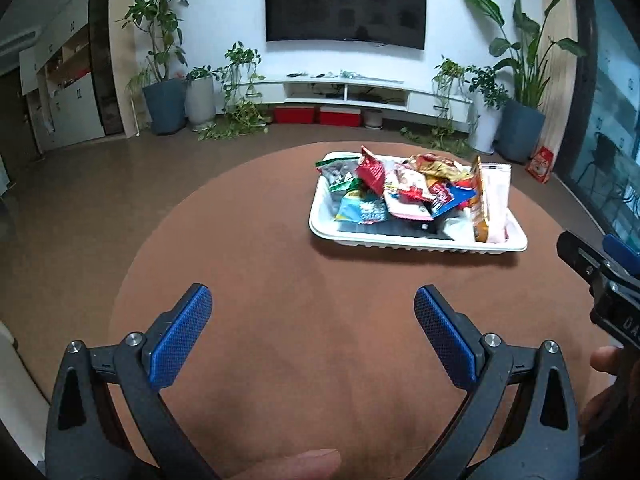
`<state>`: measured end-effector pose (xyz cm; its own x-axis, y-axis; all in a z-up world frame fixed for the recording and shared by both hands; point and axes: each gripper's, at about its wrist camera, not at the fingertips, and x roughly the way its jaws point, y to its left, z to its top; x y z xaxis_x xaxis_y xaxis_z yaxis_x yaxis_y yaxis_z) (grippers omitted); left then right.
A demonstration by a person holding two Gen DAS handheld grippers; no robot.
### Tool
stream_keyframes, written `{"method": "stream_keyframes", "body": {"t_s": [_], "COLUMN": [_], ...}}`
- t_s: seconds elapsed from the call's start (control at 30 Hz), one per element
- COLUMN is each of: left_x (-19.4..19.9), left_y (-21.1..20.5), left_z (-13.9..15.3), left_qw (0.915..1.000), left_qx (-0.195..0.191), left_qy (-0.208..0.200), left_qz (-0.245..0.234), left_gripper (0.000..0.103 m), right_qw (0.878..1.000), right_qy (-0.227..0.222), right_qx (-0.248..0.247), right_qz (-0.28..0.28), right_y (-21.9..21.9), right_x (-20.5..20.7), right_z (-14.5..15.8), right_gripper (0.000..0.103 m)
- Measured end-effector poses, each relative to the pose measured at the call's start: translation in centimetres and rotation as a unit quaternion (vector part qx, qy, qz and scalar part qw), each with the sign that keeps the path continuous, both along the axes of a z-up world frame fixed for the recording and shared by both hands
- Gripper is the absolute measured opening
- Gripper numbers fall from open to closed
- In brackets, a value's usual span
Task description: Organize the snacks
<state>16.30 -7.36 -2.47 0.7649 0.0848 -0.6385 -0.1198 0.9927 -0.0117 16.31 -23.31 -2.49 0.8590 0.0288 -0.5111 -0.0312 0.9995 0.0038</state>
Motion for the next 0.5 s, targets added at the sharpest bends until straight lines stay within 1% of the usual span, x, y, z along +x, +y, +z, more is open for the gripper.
{"method": "stream_keyframes", "body": {"t_s": [0.07,0.17,0.27,0.37,0.5], "left_x": [0.4,0.9,1.1,1.1,1.2], "left_y": [0.1,0.3,0.3,0.3,0.3], "left_z": [-0.4,-0.9,-1.1,-1.1,-1.2], "left_qw": [0.9999,0.9998,0.9998,0.9999,0.9999], "left_qx": [0.009,0.008,0.012,0.01,0.008], "left_qy": [0.005,0.013,0.012,0.012,0.014], "left_qz": [0.008,0.01,0.009,0.006,0.002], "left_gripper": [0.103,0.103,0.103,0.103,0.103], "right_qw": [1.0,1.0,0.999,0.999,0.998], "right_qy": [0.005,0.012,0.023,0.039,0.049], "right_qx": [-0.01,-0.014,-0.013,-0.016,-0.027], "right_qz": [-0.007,-0.018,-0.025,-0.029,-0.024], "right_y": [0.1,-0.1,-0.2,0.0,0.6], "right_x": [-0.1,-0.1,-0.3,-0.6,-0.8], "right_z": [-0.2,-0.5,-0.7,-1.2,-1.8], "right_gripper": [0.103,0.103,0.103,0.103,0.103]}}
